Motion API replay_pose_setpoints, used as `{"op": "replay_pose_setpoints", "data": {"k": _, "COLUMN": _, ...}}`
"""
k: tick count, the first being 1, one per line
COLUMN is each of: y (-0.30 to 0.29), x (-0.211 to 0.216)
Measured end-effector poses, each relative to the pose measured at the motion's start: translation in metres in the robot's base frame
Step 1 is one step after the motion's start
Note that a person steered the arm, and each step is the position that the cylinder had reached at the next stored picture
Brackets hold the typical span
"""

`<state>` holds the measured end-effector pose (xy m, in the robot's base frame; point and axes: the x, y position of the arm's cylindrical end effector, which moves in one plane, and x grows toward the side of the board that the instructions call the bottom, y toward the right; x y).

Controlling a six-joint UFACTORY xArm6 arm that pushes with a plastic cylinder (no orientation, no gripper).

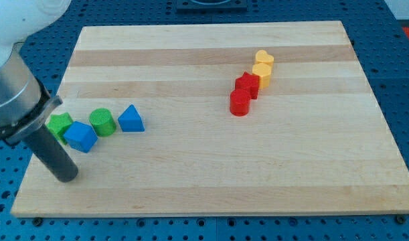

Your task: Move the blue triangle and green circle to the bottom side slightly

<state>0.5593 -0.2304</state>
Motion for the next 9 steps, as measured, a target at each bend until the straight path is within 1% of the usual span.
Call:
{"op": "replay_pose_setpoints", "data": {"k": 1, "y": 0.010, "x": -0.018}}
{"op": "replay_pose_setpoints", "data": {"k": 3, "y": 0.055, "x": -0.051}}
{"op": "replay_pose_setpoints", "data": {"k": 4, "y": 0.067, "x": -0.063}}
{"op": "replay_pose_setpoints", "data": {"k": 5, "y": 0.069, "x": -0.035}}
{"op": "replay_pose_setpoints", "data": {"k": 6, "y": 0.065, "x": -0.037}}
{"op": "replay_pose_setpoints", "data": {"k": 7, "y": 0.070, "x": -0.054}}
{"op": "replay_pose_setpoints", "data": {"k": 8, "y": 0.103, "x": -0.051}}
{"op": "replay_pose_setpoints", "data": {"k": 9, "y": 0.171, "x": -0.044}}
